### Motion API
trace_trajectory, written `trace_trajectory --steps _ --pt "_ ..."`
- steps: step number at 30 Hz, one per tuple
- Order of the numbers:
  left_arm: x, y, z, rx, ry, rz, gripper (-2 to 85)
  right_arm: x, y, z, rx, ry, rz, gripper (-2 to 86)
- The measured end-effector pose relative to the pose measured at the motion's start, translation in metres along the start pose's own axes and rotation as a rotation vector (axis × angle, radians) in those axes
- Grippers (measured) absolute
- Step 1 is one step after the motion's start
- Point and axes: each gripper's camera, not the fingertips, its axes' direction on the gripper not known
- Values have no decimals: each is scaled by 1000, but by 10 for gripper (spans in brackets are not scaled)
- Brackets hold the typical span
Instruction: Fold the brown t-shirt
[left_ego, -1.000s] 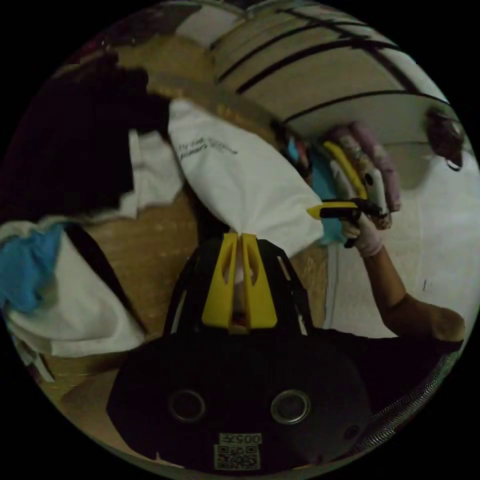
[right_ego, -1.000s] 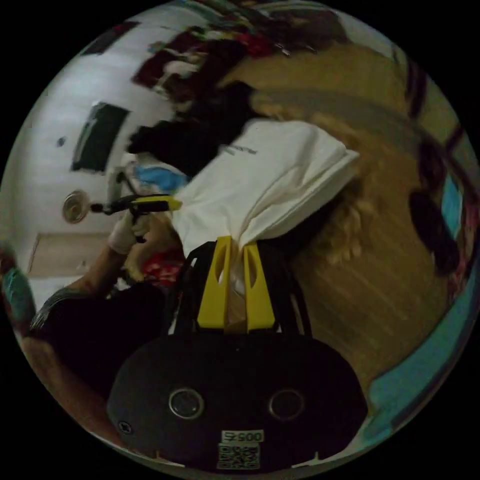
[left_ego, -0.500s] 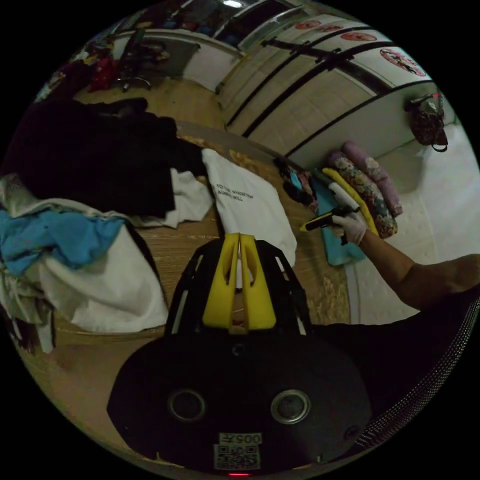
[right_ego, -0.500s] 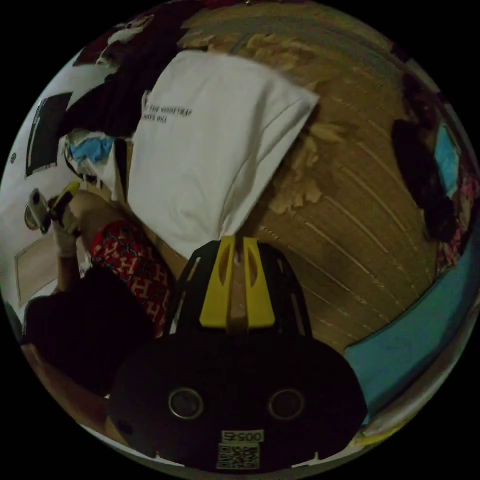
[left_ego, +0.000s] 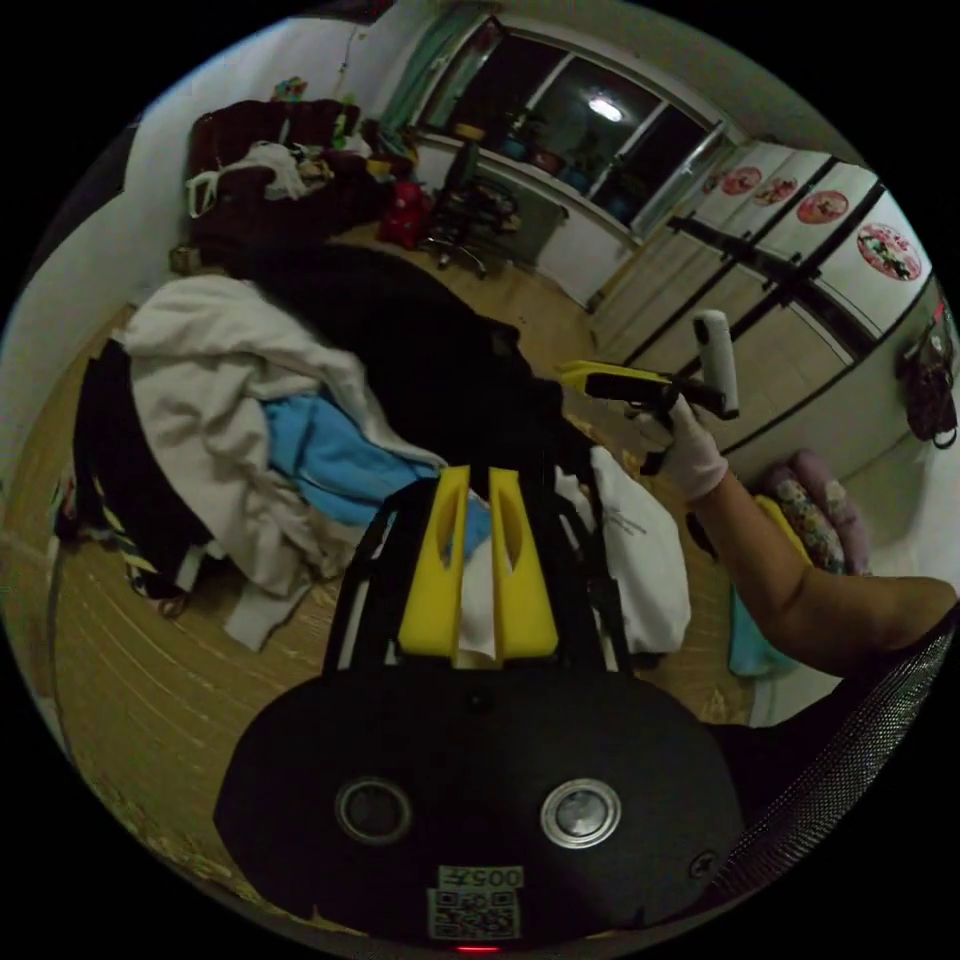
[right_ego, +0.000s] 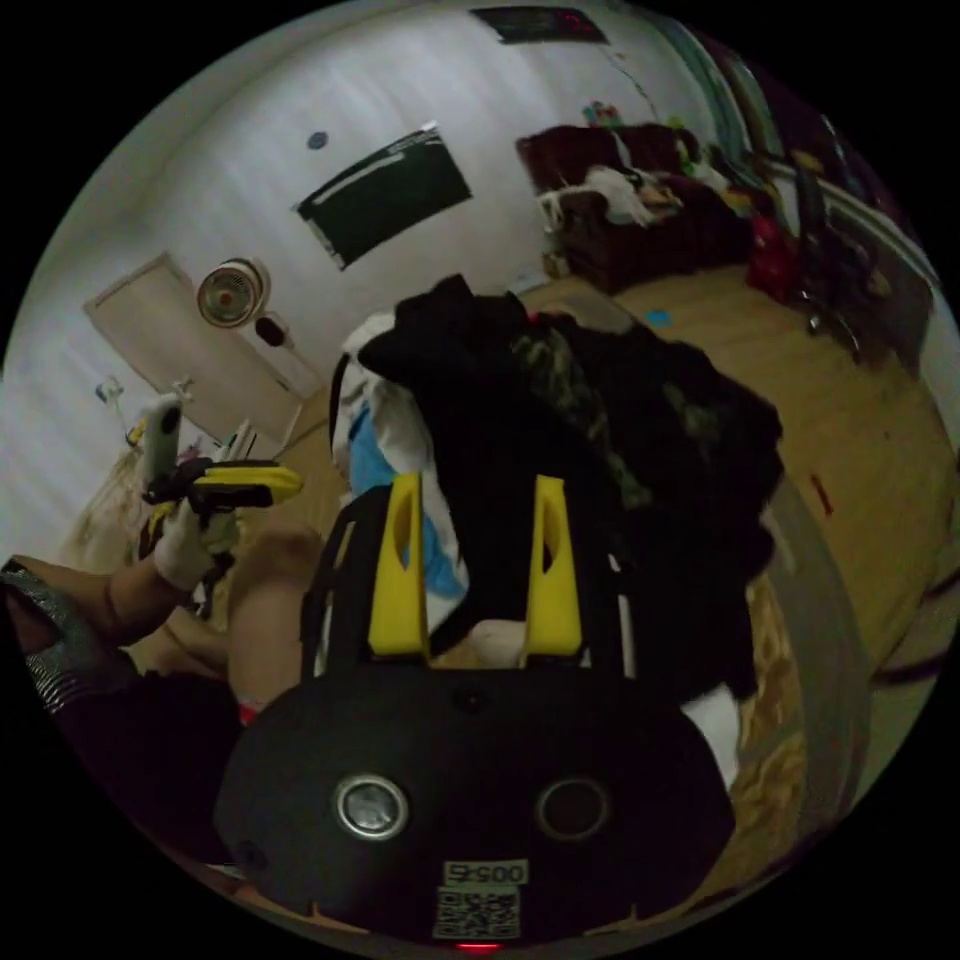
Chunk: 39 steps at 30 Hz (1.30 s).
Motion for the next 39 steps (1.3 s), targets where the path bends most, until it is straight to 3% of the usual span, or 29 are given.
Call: trace_trajectory --steps 5,8,13,18,21,31,39 --pt "-22 -47 -51 19 -68 -66 103 -23 -58 56 -148 100 -96 144" --pt "-26 -68 -74 23 -83 -67 107 -42 -72 63 -129 104 -107 36" --pt "-33 -99 -108 29 -90 -60 115 -93 -77 27 97 -284 -142 -11" --pt "-41 -126 -131 -7 -123 -51 136 -144 -84 42 84 -599 -182 -15" --pt "-53 -136 -138 -47 -104 -64 159 -179 -90 44 78 -537 -219 -17" --pt "-88 -135 -162 -83 -51 -103 161 -239 -117 39 -10 -755 -325 -16" --pt "-106 -122 -166 -113 -38 -101 162 -270 -147 32 -26 -774 -360 -16"
